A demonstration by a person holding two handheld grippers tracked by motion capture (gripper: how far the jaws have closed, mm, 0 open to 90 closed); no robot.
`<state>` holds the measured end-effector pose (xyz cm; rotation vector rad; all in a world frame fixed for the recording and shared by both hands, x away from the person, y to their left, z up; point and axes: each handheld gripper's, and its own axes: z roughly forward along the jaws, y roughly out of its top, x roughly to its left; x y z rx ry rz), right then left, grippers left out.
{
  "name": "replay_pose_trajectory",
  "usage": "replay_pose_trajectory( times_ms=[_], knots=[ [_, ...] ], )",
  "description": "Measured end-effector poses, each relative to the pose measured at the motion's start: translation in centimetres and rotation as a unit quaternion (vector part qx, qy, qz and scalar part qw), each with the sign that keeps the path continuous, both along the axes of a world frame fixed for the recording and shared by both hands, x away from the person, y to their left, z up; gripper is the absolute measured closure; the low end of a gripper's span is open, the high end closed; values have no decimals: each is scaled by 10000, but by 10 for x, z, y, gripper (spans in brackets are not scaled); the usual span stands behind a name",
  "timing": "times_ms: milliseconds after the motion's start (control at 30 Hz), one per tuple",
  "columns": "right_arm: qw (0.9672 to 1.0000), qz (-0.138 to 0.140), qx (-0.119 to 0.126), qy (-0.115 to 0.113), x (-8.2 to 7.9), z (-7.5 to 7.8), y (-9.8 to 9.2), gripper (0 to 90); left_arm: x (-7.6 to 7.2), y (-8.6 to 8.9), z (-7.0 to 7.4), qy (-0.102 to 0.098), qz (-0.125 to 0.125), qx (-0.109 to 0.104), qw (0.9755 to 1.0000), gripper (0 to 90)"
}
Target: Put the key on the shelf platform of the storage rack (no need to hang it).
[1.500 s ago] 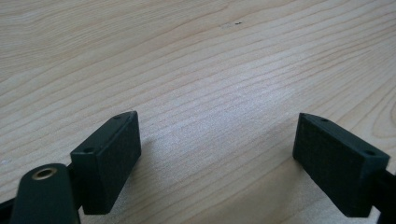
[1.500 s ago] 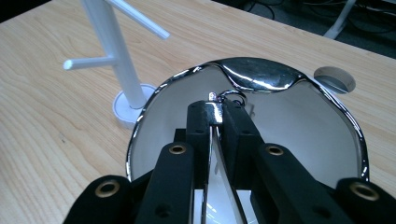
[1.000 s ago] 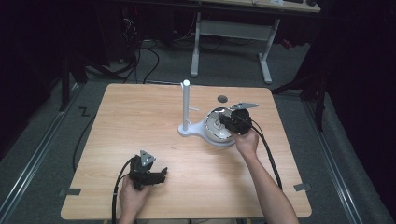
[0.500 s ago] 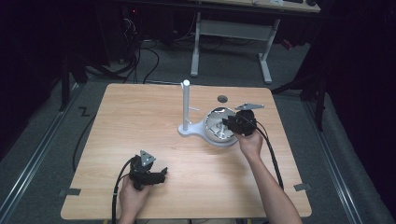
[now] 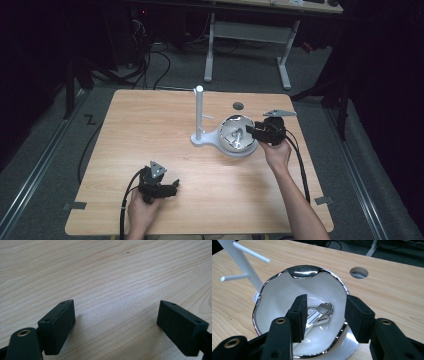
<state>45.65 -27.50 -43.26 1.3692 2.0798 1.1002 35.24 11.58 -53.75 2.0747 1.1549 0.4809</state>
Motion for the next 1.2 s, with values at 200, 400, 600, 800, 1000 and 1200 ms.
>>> replay_pose_trajectory(
  times_ms=[200, 400, 600, 800, 1000, 1200],
  knots=[
    [9999, -107, -56, -21, -8, 4, -9, 513, 0, 0, 0, 1, 0, 0, 10000, 155],
    [9997, -258, 31, -35, -18, 4, -23, 511, 0, 0, 0, 1, 0, 0, 10000, 155],
    [9995, -278, 89, -144, -30, 9, -34, 506, 0, 0, 0, 0, 1, 0, 10000, 154],
    [9989, -406, 190, -96, -45, 2, -49, 500, 0, 0, 0, 2, 1, 1, 10000, 155],
    [9981, -510, 299, -193, -61, -1, -63, 504, 0, 0, 0, 3, 1, 1, 10000, 155],
    [9972, -585, 400, -244, -75, -5, -73, 503, 0, 0, 0, 3, 3, 3, 10000, 155]
  ],
)
